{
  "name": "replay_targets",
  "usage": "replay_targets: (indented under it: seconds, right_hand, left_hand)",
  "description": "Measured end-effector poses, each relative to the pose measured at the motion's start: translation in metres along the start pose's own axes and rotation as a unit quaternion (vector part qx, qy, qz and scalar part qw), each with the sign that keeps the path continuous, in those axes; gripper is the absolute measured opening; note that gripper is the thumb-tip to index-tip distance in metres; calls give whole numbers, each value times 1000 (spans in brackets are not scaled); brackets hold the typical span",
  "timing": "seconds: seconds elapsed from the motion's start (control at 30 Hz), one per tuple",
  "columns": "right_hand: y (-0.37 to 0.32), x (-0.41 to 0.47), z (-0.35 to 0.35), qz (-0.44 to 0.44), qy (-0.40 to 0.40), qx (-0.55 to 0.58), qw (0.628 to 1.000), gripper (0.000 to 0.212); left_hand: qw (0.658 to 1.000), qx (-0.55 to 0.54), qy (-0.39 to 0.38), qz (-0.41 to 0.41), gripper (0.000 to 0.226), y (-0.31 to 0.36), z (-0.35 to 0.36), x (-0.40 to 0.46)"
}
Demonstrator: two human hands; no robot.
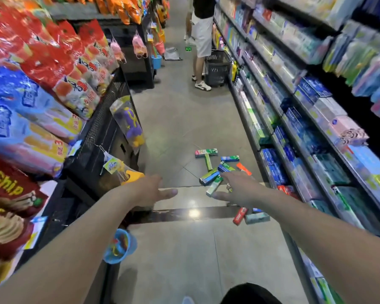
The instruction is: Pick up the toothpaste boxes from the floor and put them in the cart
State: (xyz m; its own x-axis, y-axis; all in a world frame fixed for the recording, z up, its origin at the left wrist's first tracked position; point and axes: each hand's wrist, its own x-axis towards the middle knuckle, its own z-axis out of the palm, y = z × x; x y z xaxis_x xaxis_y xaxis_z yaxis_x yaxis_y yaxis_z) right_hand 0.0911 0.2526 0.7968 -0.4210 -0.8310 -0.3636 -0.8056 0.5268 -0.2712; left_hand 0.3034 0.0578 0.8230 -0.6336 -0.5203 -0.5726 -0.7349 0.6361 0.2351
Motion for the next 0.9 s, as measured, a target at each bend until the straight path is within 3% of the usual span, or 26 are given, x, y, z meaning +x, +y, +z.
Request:
replay_targets:
  seconds: [0.23,0.47,0.6,0.77,0.9]
  right_hand:
    - [23,96,-21,17,-20,2,1000,97]
    - [80,215,-55,39,-48,6,998,82]
    - [113,275,-87,55,-77,-2,996,93]
    - [137,333,-116,56,-70,15,996,83]
    - [152,378,-124,85,-80,36,993,94]
  left_hand:
    - [999,20,-18,36,90,12,-49,96]
    - [997,30,-42,55,92,44,-105,230]
    - [996,17,-71,52,89,70,-138,293]
    - [994,16,-86,70,91,87,-171,364]
    - [990,39,-111,78,90,95,-196,423]
